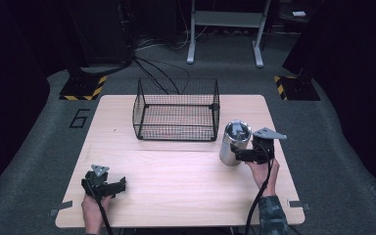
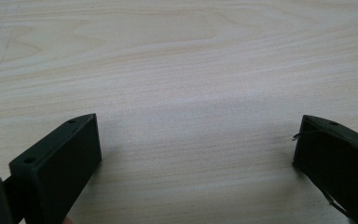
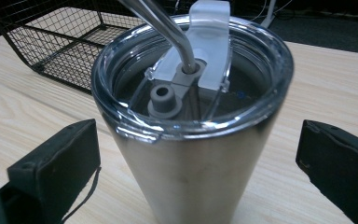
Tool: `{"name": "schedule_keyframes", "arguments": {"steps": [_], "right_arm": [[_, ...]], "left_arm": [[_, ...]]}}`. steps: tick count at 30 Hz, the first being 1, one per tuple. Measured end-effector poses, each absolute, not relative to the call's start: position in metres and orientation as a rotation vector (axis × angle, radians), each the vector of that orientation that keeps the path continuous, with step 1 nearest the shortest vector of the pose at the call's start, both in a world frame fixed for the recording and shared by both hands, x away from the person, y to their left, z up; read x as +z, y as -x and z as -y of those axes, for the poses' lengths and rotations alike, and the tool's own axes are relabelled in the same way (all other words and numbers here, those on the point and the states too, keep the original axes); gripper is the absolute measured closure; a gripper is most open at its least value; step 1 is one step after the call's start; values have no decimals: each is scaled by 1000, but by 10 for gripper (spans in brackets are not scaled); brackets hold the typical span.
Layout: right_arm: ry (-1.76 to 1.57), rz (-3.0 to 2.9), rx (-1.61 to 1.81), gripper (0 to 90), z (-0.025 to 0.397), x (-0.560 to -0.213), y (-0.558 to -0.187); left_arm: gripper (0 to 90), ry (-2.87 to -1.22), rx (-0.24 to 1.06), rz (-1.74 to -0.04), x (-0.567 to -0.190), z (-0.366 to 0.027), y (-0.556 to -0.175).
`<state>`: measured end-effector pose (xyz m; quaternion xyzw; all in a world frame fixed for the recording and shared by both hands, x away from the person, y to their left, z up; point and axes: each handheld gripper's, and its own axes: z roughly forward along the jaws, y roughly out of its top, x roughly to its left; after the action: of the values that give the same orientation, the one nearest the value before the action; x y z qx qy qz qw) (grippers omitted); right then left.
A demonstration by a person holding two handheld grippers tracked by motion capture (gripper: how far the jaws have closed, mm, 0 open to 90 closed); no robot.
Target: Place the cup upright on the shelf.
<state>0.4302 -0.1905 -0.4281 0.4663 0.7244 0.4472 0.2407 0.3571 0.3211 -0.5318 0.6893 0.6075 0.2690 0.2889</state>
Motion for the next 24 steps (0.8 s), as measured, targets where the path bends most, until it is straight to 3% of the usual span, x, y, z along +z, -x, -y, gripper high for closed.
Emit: {"name": "schedule_keyframes", "arguments": {"steps": [24], "right_arm": [[-1225, -1920, 1306, 0, 182, -435, -444]], "left_arm": [[5, -1839, 715, -1624, -532, -321, -357]]}}
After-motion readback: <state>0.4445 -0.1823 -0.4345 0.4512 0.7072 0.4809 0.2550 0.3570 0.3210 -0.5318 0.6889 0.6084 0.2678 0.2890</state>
